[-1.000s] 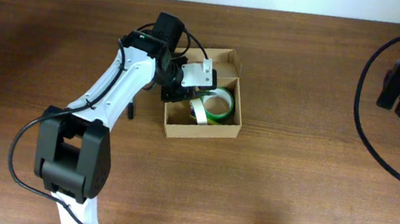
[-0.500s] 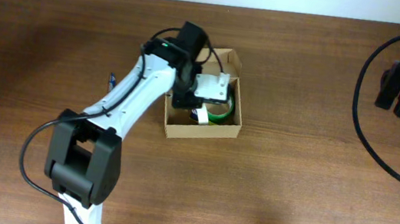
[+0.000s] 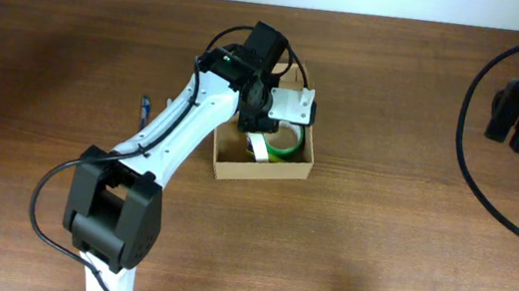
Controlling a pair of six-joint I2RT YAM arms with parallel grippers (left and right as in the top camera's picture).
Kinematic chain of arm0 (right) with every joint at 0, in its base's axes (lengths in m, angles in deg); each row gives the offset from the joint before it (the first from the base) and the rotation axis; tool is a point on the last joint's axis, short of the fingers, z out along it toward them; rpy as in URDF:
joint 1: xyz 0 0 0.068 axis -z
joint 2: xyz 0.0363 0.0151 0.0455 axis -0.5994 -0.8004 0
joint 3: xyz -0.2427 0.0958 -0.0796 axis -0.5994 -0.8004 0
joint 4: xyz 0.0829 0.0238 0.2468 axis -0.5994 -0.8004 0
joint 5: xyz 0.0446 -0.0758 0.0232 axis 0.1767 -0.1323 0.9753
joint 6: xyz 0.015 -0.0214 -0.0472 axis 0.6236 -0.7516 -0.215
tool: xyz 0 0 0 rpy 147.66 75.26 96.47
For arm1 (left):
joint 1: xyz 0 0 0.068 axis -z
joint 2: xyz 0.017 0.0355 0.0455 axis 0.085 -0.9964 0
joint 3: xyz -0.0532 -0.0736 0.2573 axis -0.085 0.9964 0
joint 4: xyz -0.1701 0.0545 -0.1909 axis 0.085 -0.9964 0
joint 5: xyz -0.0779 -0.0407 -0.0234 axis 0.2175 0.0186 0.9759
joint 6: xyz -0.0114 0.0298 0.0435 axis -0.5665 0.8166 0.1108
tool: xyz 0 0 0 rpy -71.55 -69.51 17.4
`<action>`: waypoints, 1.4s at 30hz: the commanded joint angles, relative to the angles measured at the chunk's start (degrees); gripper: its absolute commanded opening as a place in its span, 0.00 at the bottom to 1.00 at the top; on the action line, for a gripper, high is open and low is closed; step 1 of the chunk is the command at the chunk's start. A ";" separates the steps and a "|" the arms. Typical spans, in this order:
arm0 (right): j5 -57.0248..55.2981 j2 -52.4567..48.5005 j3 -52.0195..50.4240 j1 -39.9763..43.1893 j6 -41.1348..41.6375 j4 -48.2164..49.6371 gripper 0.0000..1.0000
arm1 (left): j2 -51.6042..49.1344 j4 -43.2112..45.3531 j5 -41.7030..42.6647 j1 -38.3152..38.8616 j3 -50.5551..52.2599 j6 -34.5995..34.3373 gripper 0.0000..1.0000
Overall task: Pack container
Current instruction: 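Carry the black pen into the box and release it, then move the left gripper back and grasp the blue pen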
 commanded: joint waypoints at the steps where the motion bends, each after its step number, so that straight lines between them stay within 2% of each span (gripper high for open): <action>1: 0.55 1.09 0.00 0.44 0.07 -0.35 0.99 | -2.05 1.05 -0.13 -0.42 -0.94 -2.16 0.08; 6: 0.55 1.18 0.00 0.44 0.04 -0.35 0.99 | -2.05 3.74 -0.15 -0.48 -0.94 -4.61 0.38; 11: 0.52 1.20 0.00 0.44 0.04 -0.35 0.99 | -2.05 5.44 -0.15 -0.48 -0.94 -5.22 0.43; 16: 0.52 1.20 0.00 0.44 0.04 -0.35 0.99 | -1.88 6.45 -0.66 -0.59 -1.77 -7.74 0.43; 18: 0.50 1.20 0.00 0.44 0.02 -0.35 0.99 | -1.25 6.45 -1.07 -0.96 -3.63 -11.80 0.42; 21: 0.50 1.18 0.00 0.44 0.04 -0.35 0.99 | 0.28 6.45 -2.75 -2.58 -8.46 -22.21 0.41; 27: 0.50 1.20 0.00 0.44 0.07 -0.35 0.99 | 2.93 5.79 -10.10 -10.32 -16.20 -53.00 0.41; 29: 0.50 1.20 0.00 0.44 0.07 -0.35 0.99 | 3.32 4.48 -10.47 -13.70 -16.26 -60.00 0.38; 33: 0.50 1.18 0.00 0.44 0.07 -0.35 0.99 | 2.91 -2.01 -10.45 -20.70 -16.24 -70.16 0.30; 36: 0.50 1.18 0.00 0.44 0.07 -0.35 0.99 | 2.14 -6.86 -10.36 -25.62 -15.98 -76.04 0.29; 42: 0.52 1.18 0.00 0.44 0.07 -0.35 0.99 | -0.48 -14.03 -7.82 -30.75 -15.15 -78.68 0.29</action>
